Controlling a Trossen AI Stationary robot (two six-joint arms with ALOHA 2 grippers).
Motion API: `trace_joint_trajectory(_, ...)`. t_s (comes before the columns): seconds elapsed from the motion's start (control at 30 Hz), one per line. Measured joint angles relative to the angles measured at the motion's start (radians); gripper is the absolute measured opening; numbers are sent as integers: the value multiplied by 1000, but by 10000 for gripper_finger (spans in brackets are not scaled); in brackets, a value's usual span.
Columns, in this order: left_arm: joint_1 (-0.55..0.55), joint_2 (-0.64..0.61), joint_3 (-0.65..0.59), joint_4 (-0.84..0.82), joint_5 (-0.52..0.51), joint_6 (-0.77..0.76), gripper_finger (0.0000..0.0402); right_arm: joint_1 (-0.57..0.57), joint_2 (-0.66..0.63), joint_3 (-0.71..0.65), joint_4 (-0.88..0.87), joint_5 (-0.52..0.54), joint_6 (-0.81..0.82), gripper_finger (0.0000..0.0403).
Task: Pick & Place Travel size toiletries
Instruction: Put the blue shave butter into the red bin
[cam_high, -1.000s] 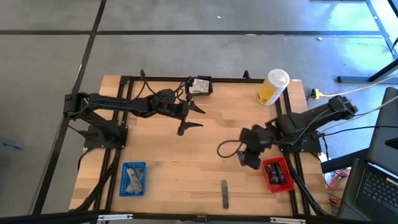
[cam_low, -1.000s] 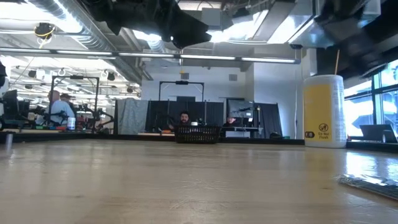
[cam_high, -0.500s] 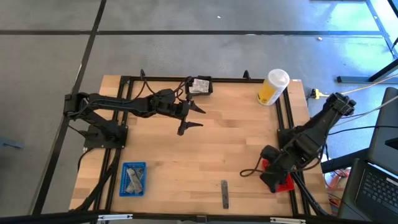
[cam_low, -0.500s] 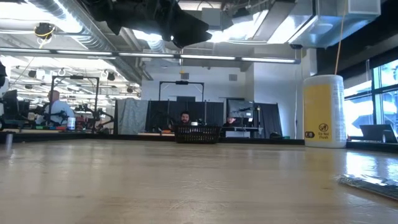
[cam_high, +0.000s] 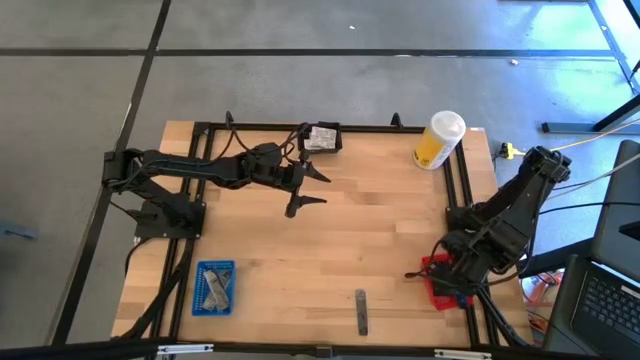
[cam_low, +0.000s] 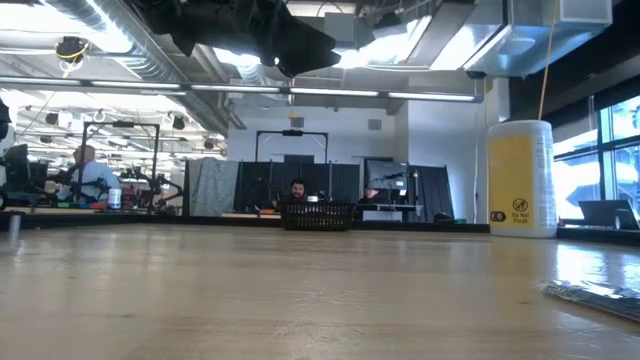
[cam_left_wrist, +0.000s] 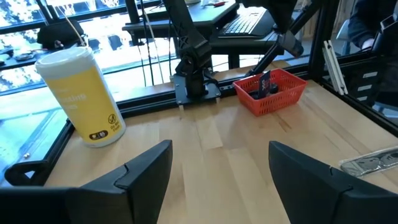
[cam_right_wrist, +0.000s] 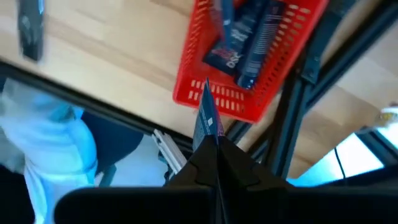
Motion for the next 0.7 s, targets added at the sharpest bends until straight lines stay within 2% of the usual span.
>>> trace_joint_trajectory(0.17,0,0,0,0,0,-1,258,-2,-5,-9,-51,-22,35,0)
trace_joint_trajectory(0.37,0,0,0,0,0,0,260,-23,-97,-128,-33,-41,42,0)
trace_joint_trajectory(0.53,0,0,0,3,-2,1,258,-30,-205,-264,137,-40,104,0)
trace_joint_trajectory(0.7,0,1,1,23,-48,33,260,-30,-249,-399,295,-61,138,0)
